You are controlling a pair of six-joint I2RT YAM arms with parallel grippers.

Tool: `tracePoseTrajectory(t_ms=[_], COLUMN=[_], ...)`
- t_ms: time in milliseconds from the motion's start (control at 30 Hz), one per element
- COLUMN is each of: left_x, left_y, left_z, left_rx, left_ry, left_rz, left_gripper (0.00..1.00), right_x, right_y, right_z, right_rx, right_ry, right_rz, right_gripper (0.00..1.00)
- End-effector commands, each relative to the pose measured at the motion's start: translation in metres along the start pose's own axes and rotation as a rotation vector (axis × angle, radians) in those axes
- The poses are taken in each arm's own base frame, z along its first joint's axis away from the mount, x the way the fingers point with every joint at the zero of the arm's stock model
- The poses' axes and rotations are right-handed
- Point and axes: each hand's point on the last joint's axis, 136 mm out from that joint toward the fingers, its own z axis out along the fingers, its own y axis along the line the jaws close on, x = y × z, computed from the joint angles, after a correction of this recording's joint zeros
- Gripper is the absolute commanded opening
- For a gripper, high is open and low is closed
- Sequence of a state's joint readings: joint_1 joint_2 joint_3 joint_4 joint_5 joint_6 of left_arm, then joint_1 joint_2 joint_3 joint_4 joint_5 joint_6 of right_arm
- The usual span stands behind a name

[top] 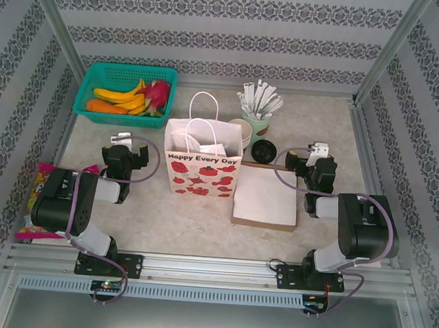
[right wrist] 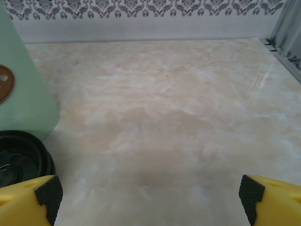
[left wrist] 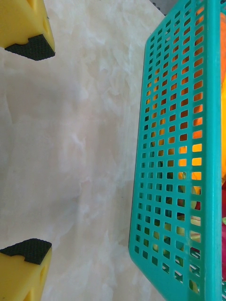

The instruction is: Pack the takeout coffee

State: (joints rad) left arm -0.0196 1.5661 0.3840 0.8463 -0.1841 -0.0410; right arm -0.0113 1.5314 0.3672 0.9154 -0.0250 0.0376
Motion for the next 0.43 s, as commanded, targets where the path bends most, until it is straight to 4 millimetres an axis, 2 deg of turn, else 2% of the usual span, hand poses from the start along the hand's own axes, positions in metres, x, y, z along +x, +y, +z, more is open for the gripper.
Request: tracePoseTrajectory(t_ms=[0,400], left_x=[-0.0123,-0.0119], left_y=[-0.0062,-0.0084], left_z=[-0.0006,0.0], left_rx=[0.022,0.045], left_ry=[-0.039,-0.037], left_rz=[-0.007,-0.006], left_gripper=[1.0,1.0], right_x=[-0.0115,-0.0114], right_y=[0.0082,0.0079], right_z=[0.0003,-0.0004], right_rx=[-0.052,-0.05], right_ry=[-0.028,-0.029], right_rz=[-0.003,-0.003], right_gripper=[0.98,0.98])
